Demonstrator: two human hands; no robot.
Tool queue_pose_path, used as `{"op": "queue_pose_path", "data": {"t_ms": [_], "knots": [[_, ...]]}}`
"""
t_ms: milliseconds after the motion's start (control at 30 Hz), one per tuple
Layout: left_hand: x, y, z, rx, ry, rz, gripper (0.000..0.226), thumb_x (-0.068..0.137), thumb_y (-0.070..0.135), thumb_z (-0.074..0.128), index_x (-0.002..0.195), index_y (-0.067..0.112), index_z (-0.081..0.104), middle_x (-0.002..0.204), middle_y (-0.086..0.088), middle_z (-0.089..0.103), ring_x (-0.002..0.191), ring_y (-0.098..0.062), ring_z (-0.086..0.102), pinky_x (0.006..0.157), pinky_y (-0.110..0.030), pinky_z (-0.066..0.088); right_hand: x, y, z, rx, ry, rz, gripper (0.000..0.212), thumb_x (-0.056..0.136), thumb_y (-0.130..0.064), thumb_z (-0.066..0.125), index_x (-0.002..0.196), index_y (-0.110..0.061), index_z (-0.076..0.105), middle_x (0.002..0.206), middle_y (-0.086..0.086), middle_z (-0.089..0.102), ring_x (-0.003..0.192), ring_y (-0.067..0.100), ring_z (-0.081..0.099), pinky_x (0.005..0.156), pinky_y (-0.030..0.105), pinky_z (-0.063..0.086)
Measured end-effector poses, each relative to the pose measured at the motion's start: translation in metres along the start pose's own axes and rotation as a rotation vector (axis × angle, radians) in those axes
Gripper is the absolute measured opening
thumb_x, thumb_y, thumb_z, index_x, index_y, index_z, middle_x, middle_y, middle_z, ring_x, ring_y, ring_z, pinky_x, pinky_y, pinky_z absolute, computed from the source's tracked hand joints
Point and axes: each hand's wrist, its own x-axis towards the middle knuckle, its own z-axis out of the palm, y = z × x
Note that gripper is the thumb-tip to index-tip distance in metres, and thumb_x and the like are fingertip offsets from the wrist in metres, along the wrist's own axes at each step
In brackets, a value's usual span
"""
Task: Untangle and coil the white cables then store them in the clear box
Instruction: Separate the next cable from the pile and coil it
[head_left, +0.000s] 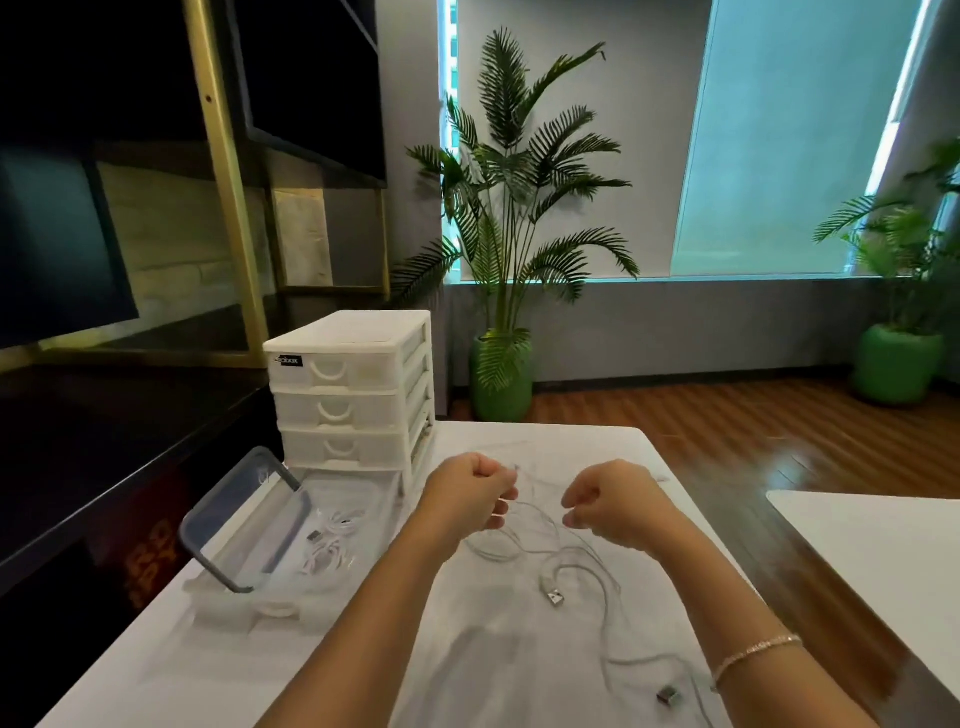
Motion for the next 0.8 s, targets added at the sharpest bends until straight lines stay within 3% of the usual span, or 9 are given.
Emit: {"op": "queue_pose_path", "data": {"t_ms": [100, 200, 300, 433, 533, 633, 700, 800], "knots": [[0.002, -0.013, 0.009, 0.159, -0.113, -0.072, 0.015, 0.087, 0.021, 0.064, 0.074, 0.013, 0.060, 0.089, -0.007, 0.067, 0.073, -0.015, 0.061, 0.070, -0.027, 0.058, -0.003, 0.008, 0.013, -0.022, -0.033, 0.078, 0.017, 0.071, -0.028, 0.079, 0.075, -0.017, 0.067, 0.078, -0.001, 0.066, 0.071, 0.012, 0.060, 0.061, 0.019, 0.047], [0.001, -0.024, 0.029, 0.372, -0.141, -0.099, 0.016, 0.082, 0.024, 0.071, 0.075, 0.012, 0.063, 0.083, -0.002, 0.065, 0.071, -0.014, 0.061, 0.065, -0.023, 0.056, -0.005, 0.023, 0.020, 0.006, -0.059, 0.118, 0.026, 0.066, -0.036, 0.081, 0.077, -0.021, 0.063, 0.077, -0.004, 0.063, 0.068, 0.008, 0.058, 0.059, 0.020, 0.047], [0.004, -0.033, 0.037, 0.464, -0.119, -0.116, 0.017, 0.076, 0.027, 0.075, 0.077, 0.012, 0.067, 0.078, -0.004, 0.065, 0.067, -0.017, 0.061, 0.072, -0.030, 0.056, -0.004, 0.031, 0.024, 0.061, -0.084, 0.122, 0.020, 0.068, -0.020, 0.078, 0.085, -0.017, 0.068, 0.080, -0.002, 0.064, 0.066, 0.010, 0.060, 0.066, 0.024, 0.053], [0.007, -0.039, 0.045, 0.522, -0.112, -0.132, 0.031, 0.069, 0.036, 0.077, 0.057, 0.017, 0.057, 0.057, 0.001, 0.051, 0.055, -0.014, 0.048, 0.060, -0.028, 0.046, -0.002, 0.035, 0.024, 0.120, -0.165, 0.066, 0.012, 0.078, -0.011, 0.067, 0.086, -0.016, 0.074, 0.074, -0.006, 0.065, 0.065, 0.005, 0.056, 0.063, 0.018, 0.048], [0.011, -0.044, 0.046, 0.565, -0.105, -0.091, 0.034, 0.069, 0.042, 0.078, 0.084, 0.016, 0.062, 0.085, 0.001, 0.061, 0.078, -0.013, 0.057, 0.070, -0.026, 0.045, 0.000, 0.035, 0.022, 0.150, -0.224, 0.051, 0.020, 0.084, -0.008, 0.058, 0.092, -0.017, 0.075, 0.085, -0.004, 0.068, 0.079, 0.010, 0.059, 0.074, 0.022, 0.048], [0.015, -0.050, 0.044, 0.549, -0.087, -0.071, 0.062, 0.067, 0.044, 0.079, 0.119, 0.018, 0.056, 0.125, -0.001, 0.056, 0.112, -0.016, 0.054, 0.092, -0.030, 0.047, 0.001, 0.031, 0.018, 0.184, -0.249, 0.060, 0.023, 0.086, -0.008, 0.054, 0.093, -0.017, 0.074, 0.091, -0.002, 0.068, 0.084, 0.010, 0.057, 0.077, 0.021, 0.046], [0.015, -0.052, 0.044, 0.543, -0.077, -0.056, 0.061, 0.069, 0.043, 0.077, 0.120, 0.018, 0.057, 0.126, 0.000, 0.056, 0.115, -0.016, 0.053, 0.095, -0.030, 0.046, 0.003, 0.028, 0.015, 0.214, -0.247, 0.051, 0.023, 0.086, -0.008, 0.053, 0.092, -0.016, 0.074, 0.087, -0.003, 0.066, 0.081, 0.008, 0.055, 0.071, 0.018, 0.043], [0.016, -0.053, 0.046, 0.544, -0.064, -0.030, 0.036, 0.072, 0.040, 0.074, 0.099, 0.019, 0.062, 0.105, 0.003, 0.058, 0.100, -0.014, 0.056, 0.091, -0.031, 0.049, 0.003, 0.022, 0.008, 0.318, -0.232, 0.033, 0.021, 0.086, -0.007, 0.052, 0.086, -0.010, 0.072, 0.080, -0.002, 0.063, 0.074, 0.008, 0.054, 0.065, 0.017, 0.042]]}}
